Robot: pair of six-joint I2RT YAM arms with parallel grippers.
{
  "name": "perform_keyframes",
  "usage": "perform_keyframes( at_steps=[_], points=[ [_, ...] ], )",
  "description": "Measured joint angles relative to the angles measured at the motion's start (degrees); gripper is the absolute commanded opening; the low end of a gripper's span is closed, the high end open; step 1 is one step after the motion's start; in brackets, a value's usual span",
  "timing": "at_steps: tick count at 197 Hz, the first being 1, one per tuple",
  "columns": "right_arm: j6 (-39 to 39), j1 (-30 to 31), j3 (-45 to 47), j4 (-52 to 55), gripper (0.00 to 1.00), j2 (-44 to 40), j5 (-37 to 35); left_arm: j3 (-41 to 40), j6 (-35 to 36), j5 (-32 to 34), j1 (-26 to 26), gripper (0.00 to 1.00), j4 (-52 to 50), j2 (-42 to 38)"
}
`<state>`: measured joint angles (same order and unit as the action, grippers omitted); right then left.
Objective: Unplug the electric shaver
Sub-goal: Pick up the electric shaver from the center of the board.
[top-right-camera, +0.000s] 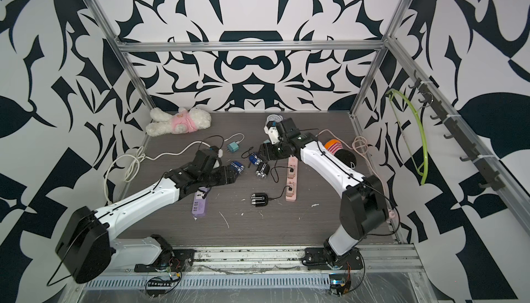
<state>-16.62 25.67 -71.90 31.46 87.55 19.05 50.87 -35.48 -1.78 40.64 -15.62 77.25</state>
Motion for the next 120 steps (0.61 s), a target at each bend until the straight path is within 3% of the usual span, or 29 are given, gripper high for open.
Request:
perform_keyframes(
  at_steps=[27, 71, 109, 120],
  points=[
    [-1.70, -2.25, 6.10, 0.48, 0.69, -10.54, -3.06, 5.27, 9.68, -2.36, 4.74, 0.84, 0.00, 4.35],
    [-3.63, -3.23, 12.83, 1.31, 0.74, -28.39, -7.32, 6.36, 21.88, -4.52, 8.96, 0.84, -0.50, 7.43],
    [-4.22, -4.59, 15.98, 4.13, 0.75, -32.87, -8.24, 6.51, 30.08, -1.07, 13.27, 0.84, -2.25, 10.86],
    [-4.20, -4.61, 16.52, 4.90, 0.75, -32.85, -8.11, 6.49, 31.80, -0.39, 14.32, 0.89, -2.27, 11.41]
  ],
)
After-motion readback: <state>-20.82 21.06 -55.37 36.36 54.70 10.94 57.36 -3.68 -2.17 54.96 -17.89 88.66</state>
